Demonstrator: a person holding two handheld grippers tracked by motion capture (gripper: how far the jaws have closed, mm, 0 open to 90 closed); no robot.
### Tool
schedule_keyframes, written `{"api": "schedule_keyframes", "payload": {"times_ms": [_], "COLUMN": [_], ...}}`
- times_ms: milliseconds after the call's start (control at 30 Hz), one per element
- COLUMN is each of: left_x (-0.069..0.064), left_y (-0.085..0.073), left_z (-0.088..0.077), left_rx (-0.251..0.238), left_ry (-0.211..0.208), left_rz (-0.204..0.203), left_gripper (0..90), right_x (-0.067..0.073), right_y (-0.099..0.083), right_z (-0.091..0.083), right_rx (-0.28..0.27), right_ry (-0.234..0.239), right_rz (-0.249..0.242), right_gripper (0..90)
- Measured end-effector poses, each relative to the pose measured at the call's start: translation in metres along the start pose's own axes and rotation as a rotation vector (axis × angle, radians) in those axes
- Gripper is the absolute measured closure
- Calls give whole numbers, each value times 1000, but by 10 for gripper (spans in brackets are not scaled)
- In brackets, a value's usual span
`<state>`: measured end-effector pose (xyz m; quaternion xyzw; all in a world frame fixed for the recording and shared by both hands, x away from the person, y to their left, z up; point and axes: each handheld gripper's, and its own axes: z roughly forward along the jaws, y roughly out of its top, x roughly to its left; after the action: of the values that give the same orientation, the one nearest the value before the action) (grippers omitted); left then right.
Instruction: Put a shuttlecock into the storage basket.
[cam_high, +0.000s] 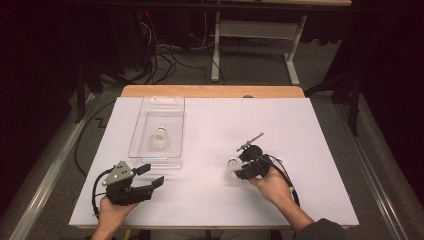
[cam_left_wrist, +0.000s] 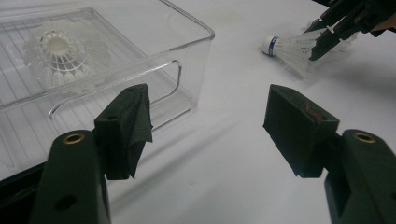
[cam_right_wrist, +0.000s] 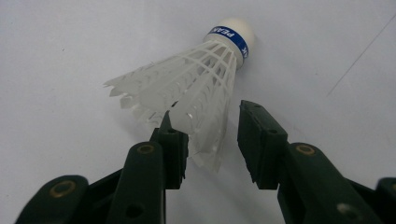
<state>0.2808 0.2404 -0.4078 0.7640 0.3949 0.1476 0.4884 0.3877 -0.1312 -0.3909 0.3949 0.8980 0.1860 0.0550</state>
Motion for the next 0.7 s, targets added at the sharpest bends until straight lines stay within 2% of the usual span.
{"api": "schedule_keyframes", "payload": {"times_ms": [267, 600, 700], "left_x": [0, 0, 0], "left_y": [0, 0, 0], "left_z": [0, 1, 1], "left_rx": [6, 6, 6], "left_ry": [-3, -2, -2], "left_rz": [1, 3, 3], "left_gripper": [325, 326, 325], "right_x": [-2, -3, -3], "right_y": [1, 1, 0], "right_z": [3, 3, 3], "right_rx": [21, 27, 32], "right_ry": [4, 7, 4], "right_rz": [10, -3, 9], "right_gripper": [728, 814, 836]}}
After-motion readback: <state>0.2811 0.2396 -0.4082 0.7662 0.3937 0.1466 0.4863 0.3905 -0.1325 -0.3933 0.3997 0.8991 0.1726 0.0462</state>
